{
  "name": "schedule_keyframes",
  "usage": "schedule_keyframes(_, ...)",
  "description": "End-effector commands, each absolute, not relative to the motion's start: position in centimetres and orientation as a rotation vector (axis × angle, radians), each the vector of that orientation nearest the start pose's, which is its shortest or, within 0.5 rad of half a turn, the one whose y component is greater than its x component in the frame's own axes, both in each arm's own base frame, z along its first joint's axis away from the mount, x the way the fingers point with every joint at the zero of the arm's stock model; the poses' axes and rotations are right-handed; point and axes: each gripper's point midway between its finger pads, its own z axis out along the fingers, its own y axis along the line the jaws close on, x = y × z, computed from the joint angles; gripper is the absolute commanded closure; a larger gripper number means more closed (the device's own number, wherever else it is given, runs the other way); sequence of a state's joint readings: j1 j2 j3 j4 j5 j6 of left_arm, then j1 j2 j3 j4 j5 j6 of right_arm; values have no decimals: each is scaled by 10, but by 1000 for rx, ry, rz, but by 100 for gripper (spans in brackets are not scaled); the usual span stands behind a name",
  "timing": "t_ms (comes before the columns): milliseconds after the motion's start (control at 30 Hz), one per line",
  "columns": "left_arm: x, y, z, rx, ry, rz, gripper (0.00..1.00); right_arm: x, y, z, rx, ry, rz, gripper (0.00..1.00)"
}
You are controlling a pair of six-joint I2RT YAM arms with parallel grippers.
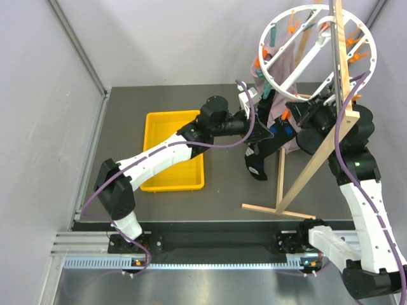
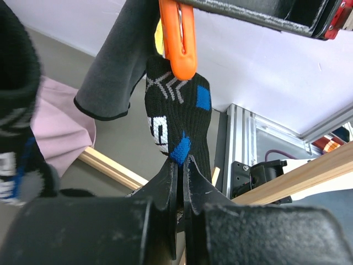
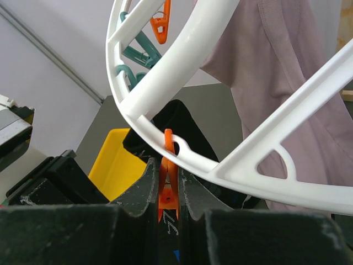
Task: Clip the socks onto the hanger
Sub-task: Clamp the sock onto the hanger.
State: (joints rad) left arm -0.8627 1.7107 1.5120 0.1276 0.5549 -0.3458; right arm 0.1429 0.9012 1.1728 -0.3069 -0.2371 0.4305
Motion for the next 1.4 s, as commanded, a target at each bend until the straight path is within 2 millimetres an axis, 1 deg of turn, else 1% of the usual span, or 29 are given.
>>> schedule_keyframes(0, 252, -464, 368, 906, 1438, -1388, 100, 288, 119, 387, -23, 1698, 708, 100)
schedule_keyframes(233, 248, -460, 367, 910, 1429, -1393, 100, 287, 116, 387, -20, 1696, 701, 100)
schedule_keyframes(333, 252, -458, 368, 886, 1426, -1378, 100, 286, 117, 388, -22, 1693, 707, 100)
schedule_keyframes(467, 257, -458, 374, 852, 1412, -1374, 100, 286, 117, 389, -23, 1691, 705, 100)
schedule_keyframes(600, 261, -457, 384, 829, 1378, -1366, 100, 285, 116, 389, -19, 1691, 704, 100)
schedule_keyframes(700, 262, -456, 390, 828, 1357, -1367, 100, 286, 115, 387, -16, 1697, 702, 100)
schedule_keyframes(900, 259, -455, 394, 828, 1333, -1376, 100, 287, 115, 386, -14, 1700, 701, 100)
schedule_keyframes(1067, 259, -454, 376, 840, 1398, -1367, 100, 287, 115, 389, -16, 1693, 701, 100)
schedule_keyframes(1200, 253, -450, 363, 854, 1423, -1370, 100, 287, 113, 389, -16, 1694, 693, 100)
schedule_keyframes(1233, 251, -447, 366, 855, 1416, -1371, 100, 287, 113, 389, -16, 1694, 693, 100)
schedule_keyframes(1300, 249, -444, 364, 853, 1419, -1364, 100, 288, 113, 388, -15, 1696, 692, 100)
schedule_keyframes(1367, 249, -440, 370, 846, 1404, -1353, 100, 287, 114, 387, -15, 1698, 696, 100)
